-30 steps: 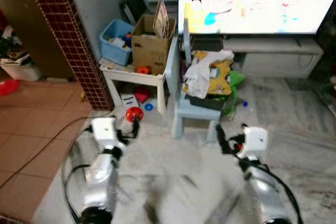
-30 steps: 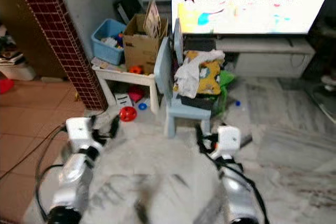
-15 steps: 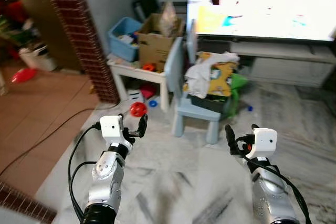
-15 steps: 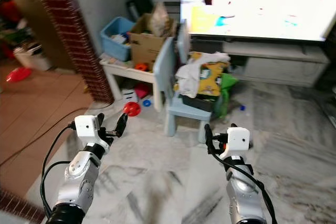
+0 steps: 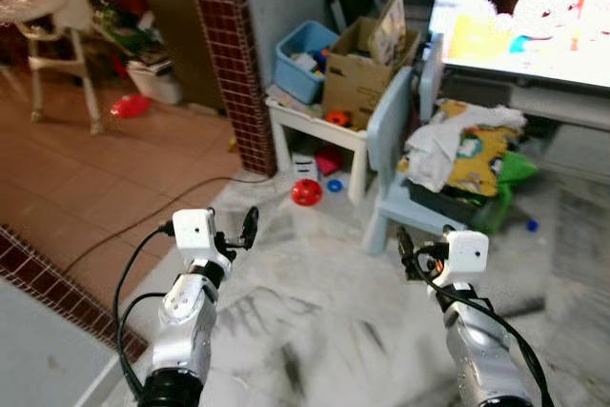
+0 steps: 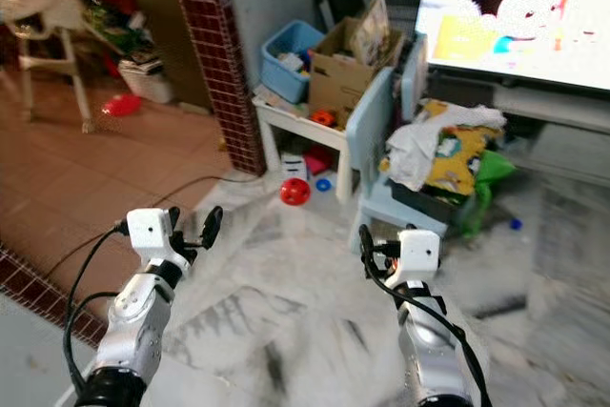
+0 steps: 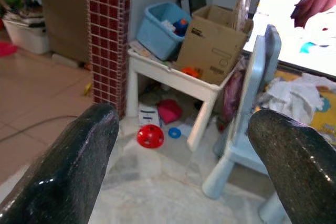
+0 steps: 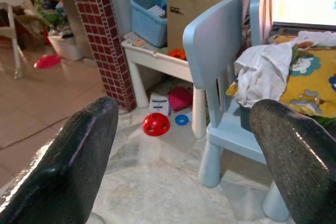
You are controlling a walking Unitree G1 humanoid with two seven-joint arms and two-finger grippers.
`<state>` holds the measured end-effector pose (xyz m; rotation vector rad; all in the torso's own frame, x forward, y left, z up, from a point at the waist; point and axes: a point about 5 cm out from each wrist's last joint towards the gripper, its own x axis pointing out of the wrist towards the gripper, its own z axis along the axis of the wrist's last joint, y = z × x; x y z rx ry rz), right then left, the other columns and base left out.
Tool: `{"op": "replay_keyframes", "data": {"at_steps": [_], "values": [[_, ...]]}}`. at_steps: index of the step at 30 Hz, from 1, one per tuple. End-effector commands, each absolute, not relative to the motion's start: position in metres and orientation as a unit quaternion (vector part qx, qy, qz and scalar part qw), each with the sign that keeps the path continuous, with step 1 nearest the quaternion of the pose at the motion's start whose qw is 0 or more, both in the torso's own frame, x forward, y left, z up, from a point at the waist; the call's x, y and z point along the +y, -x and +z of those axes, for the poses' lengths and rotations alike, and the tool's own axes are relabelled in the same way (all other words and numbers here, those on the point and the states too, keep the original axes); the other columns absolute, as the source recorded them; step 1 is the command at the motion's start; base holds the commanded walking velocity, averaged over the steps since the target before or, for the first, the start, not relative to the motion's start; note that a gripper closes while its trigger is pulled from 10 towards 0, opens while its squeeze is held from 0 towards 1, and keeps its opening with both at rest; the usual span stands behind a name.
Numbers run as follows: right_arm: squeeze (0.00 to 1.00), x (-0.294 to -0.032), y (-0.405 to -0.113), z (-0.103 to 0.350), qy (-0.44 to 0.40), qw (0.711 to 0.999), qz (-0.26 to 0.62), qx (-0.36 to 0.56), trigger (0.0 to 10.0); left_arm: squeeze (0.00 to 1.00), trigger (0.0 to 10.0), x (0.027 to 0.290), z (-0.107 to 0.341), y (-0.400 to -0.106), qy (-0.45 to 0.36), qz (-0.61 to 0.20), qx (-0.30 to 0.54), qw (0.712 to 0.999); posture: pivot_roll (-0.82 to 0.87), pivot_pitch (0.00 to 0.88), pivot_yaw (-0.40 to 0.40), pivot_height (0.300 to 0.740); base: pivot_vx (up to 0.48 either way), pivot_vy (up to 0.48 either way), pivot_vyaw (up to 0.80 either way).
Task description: Hang keys on a hook
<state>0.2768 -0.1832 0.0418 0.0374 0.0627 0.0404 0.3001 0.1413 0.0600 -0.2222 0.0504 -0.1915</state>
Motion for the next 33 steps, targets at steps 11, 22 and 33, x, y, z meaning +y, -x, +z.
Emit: {"op": "replay_keyframes", "data": {"at_steps": [11,22,33], "values": [[0.00,-0.1781,-0.2827,0.0460,-0.017,0.999,0.032,0.029,10.0,0.00,10.0,0.1477,0.0579,-0.3018,0.106,-0.086,0.036,0.990,-0.07,0.000,0.029,0.740,0.000,0.000,0.80],[0.00,-0.1804,-0.2849,0.0473,-0.014,0.999,0.030,0.028,10.0,0.00,10.0,0.1465,0.0560,-0.3041,0.100,-0.085,0.047,0.990,-0.07,0.000,0.028,0.740,0.000,0.000,0.80],[0.00,-0.1838,-0.2881,0.0513,-0.012,0.999,0.027,0.021,10.0,0.00,10.0,0.1478,0.0586,-0.3056,0.099,-0.082,0.041,0.991,-0.07,0.000,0.021,0.740,0.000,0.000,0.80]]}}
